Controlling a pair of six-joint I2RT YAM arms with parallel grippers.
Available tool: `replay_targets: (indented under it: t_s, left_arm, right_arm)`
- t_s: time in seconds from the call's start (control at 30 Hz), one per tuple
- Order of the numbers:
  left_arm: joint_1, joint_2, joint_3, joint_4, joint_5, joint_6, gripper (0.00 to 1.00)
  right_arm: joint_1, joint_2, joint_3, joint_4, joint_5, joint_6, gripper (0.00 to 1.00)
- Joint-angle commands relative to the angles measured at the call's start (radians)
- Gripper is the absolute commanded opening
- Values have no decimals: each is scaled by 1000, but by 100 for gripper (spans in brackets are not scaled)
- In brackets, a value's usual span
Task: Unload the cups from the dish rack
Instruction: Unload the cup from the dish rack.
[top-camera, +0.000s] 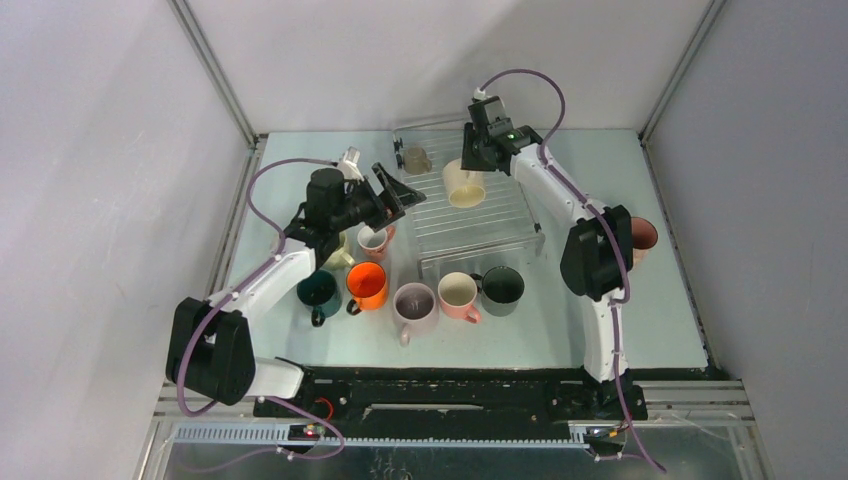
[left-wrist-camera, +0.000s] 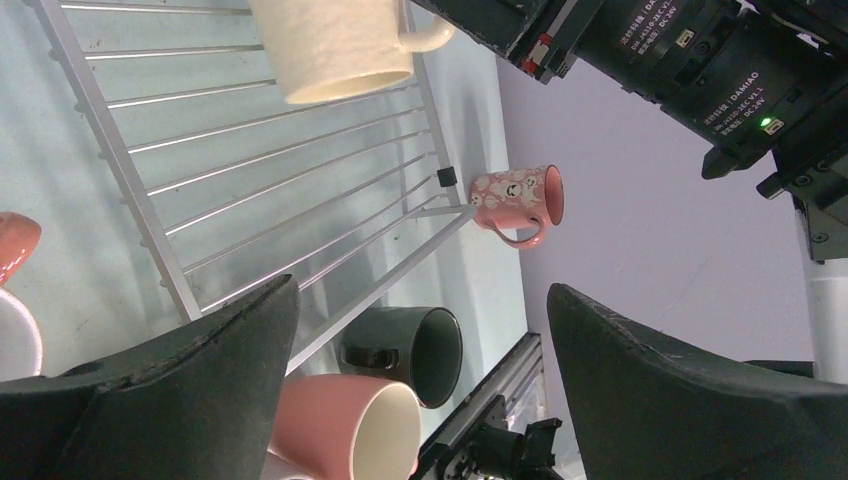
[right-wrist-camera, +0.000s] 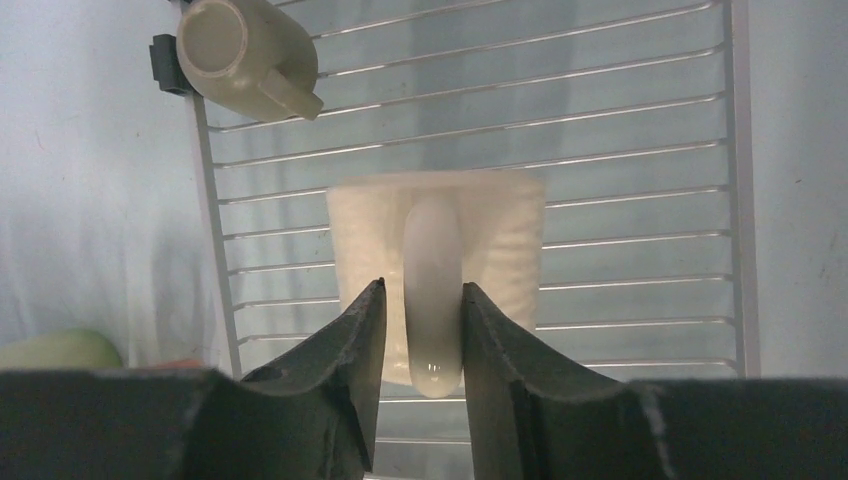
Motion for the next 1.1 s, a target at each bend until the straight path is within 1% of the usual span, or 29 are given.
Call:
replay_targets:
  t_s: [0.0, 0.07, 0.3, 0.4, 0.53, 0.6, 0.63, 0.67, 0.73, 0.87, 1.07]
  left_arm:
    - [-6, -26, 3, 9, 9, 33, 100]
    - [-6, -25, 3, 10, 10, 36, 100]
    - [-6, -23, -1, 13, 12, 40, 100]
    - [-6, -21, -1, 14, 14, 40, 100]
    - [-6, -19, 3, 14, 20, 38, 100]
    - [-5, -19, 3, 16, 21, 38, 100]
    - [-5, -19, 5, 16, 21, 39, 100]
    - [-6, -19, 8, 17, 22, 41, 100]
    - [-6, -19, 13, 16, 20, 54, 100]
    - [-26, -19, 40, 16, -16, 102, 100]
    - [-96, -17, 101, -41, -190, 249, 100]
  right_arm:
    - [6, 11, 40, -18, 7, -28, 42]
    - [6, 13, 38, -21, 5, -32, 44]
    - [-6, 26, 51, -27, -12, -38, 45]
    - [-15, 40, 71, -37, -25, -32, 40]
    - [-20, 72, 124, -74, -38, -28, 37]
    - [-24, 82, 148, -87, -43, -24, 32]
    - [-27, 84, 157, -94, -44, -18, 25]
    - [-30, 85, 164, -100, -47, -10, 14]
    - [-36, 79, 174, -114, -59, 11, 0]
    - [-44, 56, 200, -137, -79, 60, 0]
    - [-59, 8, 247, -184, -109, 125, 0]
